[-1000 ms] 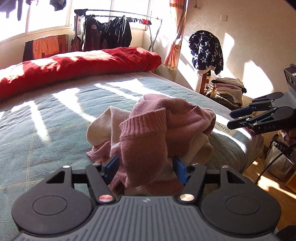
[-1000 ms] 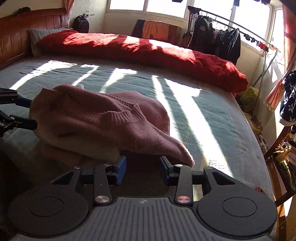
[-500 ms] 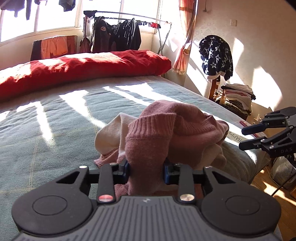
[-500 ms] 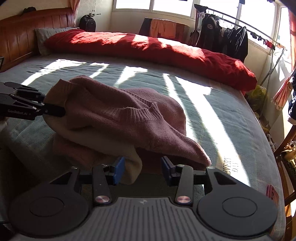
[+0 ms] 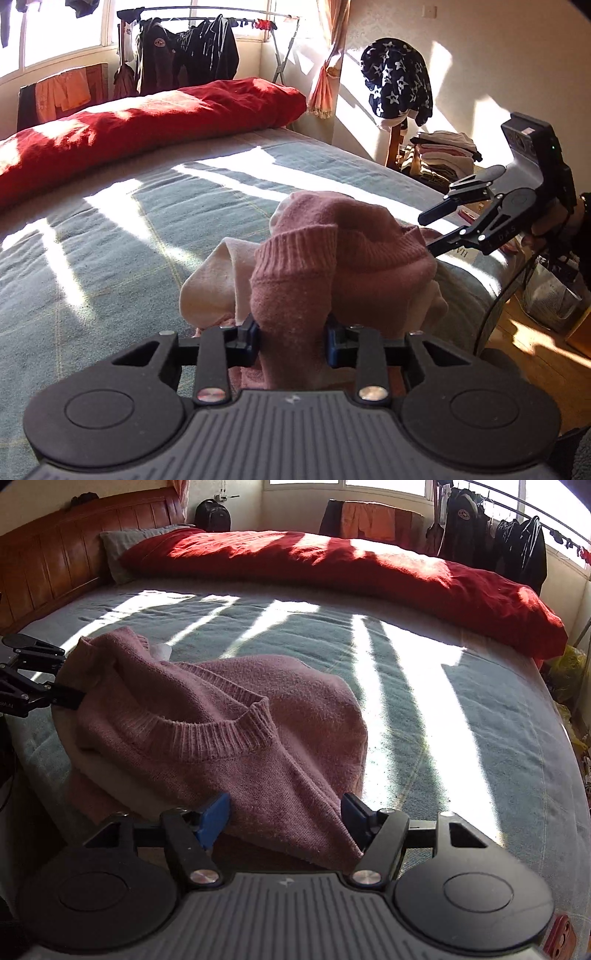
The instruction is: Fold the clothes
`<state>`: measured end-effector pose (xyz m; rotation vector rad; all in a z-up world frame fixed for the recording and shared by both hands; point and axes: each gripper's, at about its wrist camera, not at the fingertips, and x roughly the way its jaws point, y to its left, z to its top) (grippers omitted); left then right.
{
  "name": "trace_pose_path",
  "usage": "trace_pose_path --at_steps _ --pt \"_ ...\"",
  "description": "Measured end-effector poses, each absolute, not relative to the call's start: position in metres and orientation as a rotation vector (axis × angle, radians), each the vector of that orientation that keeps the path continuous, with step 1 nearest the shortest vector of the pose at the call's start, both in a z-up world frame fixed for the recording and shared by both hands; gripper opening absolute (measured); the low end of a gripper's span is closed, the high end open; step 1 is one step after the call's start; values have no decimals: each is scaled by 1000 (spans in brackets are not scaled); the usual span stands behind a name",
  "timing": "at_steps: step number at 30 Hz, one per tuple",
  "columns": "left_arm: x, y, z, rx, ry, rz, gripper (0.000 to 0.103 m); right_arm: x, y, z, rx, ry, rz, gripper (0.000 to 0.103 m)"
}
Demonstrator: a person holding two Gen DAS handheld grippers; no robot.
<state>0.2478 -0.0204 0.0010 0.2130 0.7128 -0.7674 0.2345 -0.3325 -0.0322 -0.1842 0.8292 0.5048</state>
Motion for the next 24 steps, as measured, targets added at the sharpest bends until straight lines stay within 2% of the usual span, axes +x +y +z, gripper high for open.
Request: trace_pose_path --at_steps 3,9,13,18,24 --pt "266 -26 9 259 799 -839 31 264 -337 -41 -225 938 564 73" --pt "294 -37 20 262 1001 -868 28 301 -342 -52 -132 1163 646 73" --pt "307 -44 31 242 1135 -794 21 308 -333 -33 -197 1191 664 73" --pt "319 -60 56 238 1266 -630 19 325 -328 -2 -222 1200 762 73" --pt "330 -75 87 226 1308 -501 18 348 -316 12 -251 1220 933 73"
